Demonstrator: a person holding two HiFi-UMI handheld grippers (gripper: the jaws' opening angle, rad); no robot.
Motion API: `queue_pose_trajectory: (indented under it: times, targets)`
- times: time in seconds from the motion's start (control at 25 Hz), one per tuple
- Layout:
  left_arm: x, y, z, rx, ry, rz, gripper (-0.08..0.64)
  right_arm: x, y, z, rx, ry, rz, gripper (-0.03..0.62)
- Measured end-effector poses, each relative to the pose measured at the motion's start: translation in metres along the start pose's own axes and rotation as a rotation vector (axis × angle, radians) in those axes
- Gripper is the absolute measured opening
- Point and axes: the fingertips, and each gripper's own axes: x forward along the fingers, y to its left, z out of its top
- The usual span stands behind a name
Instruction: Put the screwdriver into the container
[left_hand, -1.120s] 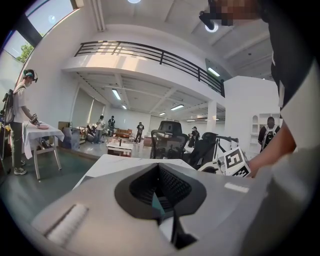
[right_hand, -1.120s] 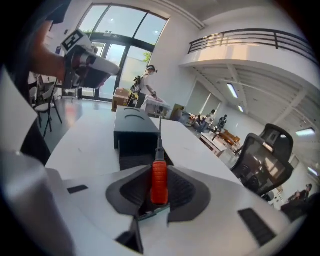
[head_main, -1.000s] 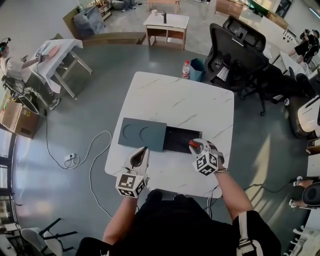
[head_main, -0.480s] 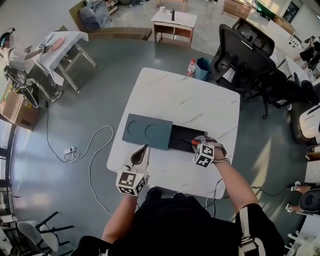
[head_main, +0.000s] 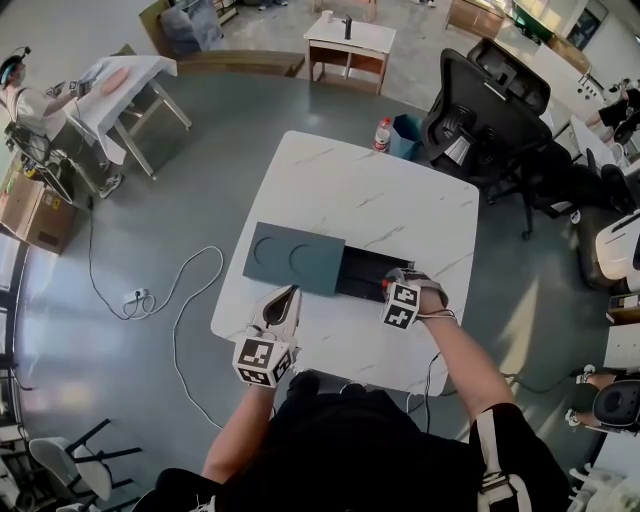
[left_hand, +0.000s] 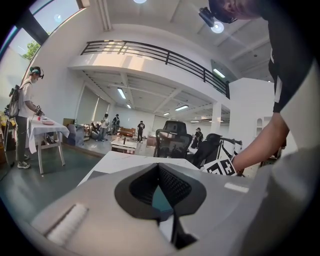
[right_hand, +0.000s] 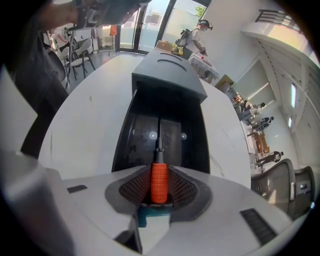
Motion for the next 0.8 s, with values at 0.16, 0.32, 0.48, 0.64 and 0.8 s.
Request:
queue_pose_trajectory:
  times: [0.16,0.32,0.48,0.64,0.8]
  targets:
    - [-0.004,0.000,-0.004,-0.006,0.006,0.002,0.009,-0.014,-0.006,0.005,0.073,-0.043,-0.014,0.135]
    - [-0.006,-0.003,-0.001,-0.004,0.001,-0.003,0.009,-0.050,-0.015,0.017,0.157,-0.132,-0.096,0.138]
    - [-0.007,-0.012,0.004,0.002,-0.010,-0.021,0.009,-0.119,-0.029,0.047,0.318,-0.338,-0.248,0.130]
    - [-0.007,-0.019,0.015,0.013,-0.018,-0.036,0.009,-0.189,-0.046,0.070,0.481,-0.543,-0.417,0.107]
    - [-0.006,-0.024,0.030,0.011,-0.049,-0.038,0.009,-0.244,-0.048,0.075,0.625,-0.716,-0.547,0.064]
